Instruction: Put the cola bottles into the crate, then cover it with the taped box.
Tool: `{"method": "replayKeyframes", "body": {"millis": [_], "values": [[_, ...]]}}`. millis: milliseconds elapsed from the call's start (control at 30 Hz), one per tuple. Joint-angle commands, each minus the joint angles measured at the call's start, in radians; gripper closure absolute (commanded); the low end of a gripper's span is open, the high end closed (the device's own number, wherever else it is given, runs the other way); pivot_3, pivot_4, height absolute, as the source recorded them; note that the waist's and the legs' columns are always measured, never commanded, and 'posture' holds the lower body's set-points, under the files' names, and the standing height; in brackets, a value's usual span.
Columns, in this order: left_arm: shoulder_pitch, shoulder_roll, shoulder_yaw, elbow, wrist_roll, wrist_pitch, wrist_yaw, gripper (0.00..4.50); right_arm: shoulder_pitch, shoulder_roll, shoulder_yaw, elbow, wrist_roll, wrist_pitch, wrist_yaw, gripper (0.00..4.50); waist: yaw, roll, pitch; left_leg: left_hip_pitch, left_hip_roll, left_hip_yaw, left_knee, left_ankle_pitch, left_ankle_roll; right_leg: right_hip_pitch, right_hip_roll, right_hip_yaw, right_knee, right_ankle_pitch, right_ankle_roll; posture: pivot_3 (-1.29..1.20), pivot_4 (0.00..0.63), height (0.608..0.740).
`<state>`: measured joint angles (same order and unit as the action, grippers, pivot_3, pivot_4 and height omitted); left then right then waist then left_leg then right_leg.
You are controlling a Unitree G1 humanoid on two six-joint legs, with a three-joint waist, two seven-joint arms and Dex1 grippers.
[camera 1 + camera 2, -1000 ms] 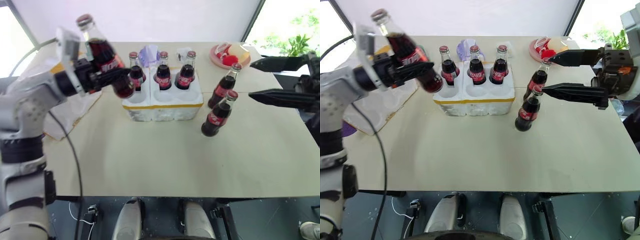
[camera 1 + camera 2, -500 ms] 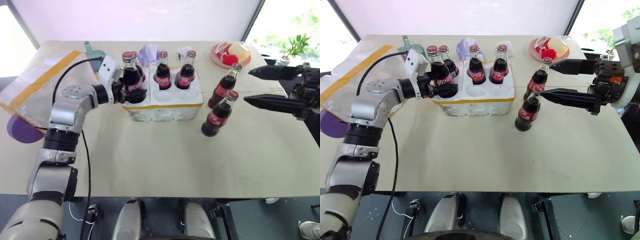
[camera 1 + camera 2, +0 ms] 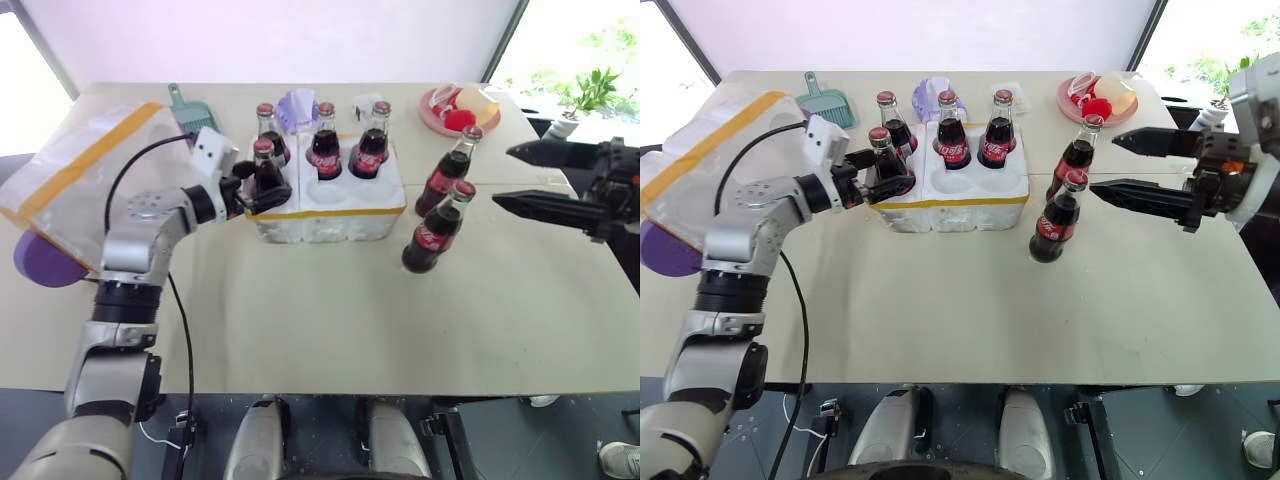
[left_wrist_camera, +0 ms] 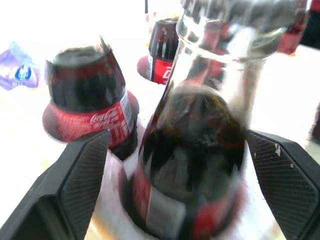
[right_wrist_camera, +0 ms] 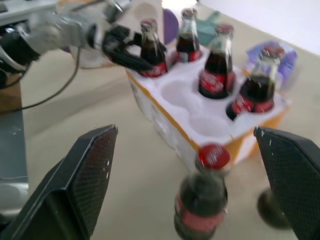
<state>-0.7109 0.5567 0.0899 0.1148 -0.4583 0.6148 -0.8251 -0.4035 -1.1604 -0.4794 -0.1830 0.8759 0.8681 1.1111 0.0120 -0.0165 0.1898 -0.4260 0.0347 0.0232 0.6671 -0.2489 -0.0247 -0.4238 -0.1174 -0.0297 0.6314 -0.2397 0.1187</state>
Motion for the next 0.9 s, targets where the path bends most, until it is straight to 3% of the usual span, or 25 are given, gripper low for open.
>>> {"method": "replayKeyframes", "body": {"millis": [33, 133, 267, 500, 633, 900], "values": [[-0.010, 0.119, 0.169, -0.200, -0.219, 0.187, -0.057, 0.03, 0.106, -0.002, -0.167, -0.042, 0.002, 0.040, -0.017, 0.00, 0.001, 0.000, 0.000, 0.000, 0.000, 0.000, 0.000, 0.000, 0.000, 0.000, 0.000, 0.000, 0.000, 0.000, 0.000, 0.00, 0.150, 0.736], [0.047, 0.238, 0.221, -0.313, -0.304, 0.263, -0.118, 0.03, 0.252, 0.061, -0.276, -0.107, 0.012, 0.084, -0.064, 0.00, 0.001, 0.000, 0.000, 0.000, 0.000, 0.000, 0.000, 0.000, 0.000, 0.000, 0.000, 0.000, 0.000, 0.000, 0.000, 0.00, 0.150, 0.736], [0.160, 0.321, 0.234, -0.454, -0.376, 0.311, -0.156, 0.03, 0.375, 0.239, -0.302, -0.219, -0.012, 0.048, -0.230, 0.00, 0.002, 0.000, -0.001, 0.010, 0.000, 0.000, -0.001, 0.000, 0.000, 0.011, 0.000, 0.000, -0.002, -0.001, 0.000, 0.00, 0.150, 0.736], [0.292, 0.283, 0.136, -0.618, -0.435, 0.321, -0.129, 0.03, 0.409, 0.564, -0.100, -0.312, -0.092, -0.084, -0.482, 0.00, -0.001, -0.001, -0.001, 0.017, 0.000, 0.000, -0.003, 0.000, 0.000, 0.016, 0.000, 0.001, -0.002, -0.003, -0.003, 0.00, 0.150, 0.736], [0.312, 0.241, 0.079, -0.635, -0.416, 0.290, -0.102, 0.03, 0.374, 0.601, -0.005, -0.245, -0.148, -0.146, -0.497, 0.00, 0.000, 0.000, -0.001, 0.017, 0.000, 0.000, -0.003, 0.000, 0.000, 0.016, 0.000, 0.001, -0.002, -0.002, -0.002, 0.00, 0.150, 0.736], [0.299, 0.193, 0.037, -0.596, -0.385, 0.250, -0.061, 0.03, 0.313, 0.559, 0.171, -0.114, -0.308, -0.303, -0.433, 0.00, -0.001, -0.001, -0.001, 0.016, 0.000, -0.001, -0.003, 0.000, 0.000, 0.016, 0.000, 0.000, -0.002, -0.003, -0.002, 0.00, 0.150, 0.736]]}}
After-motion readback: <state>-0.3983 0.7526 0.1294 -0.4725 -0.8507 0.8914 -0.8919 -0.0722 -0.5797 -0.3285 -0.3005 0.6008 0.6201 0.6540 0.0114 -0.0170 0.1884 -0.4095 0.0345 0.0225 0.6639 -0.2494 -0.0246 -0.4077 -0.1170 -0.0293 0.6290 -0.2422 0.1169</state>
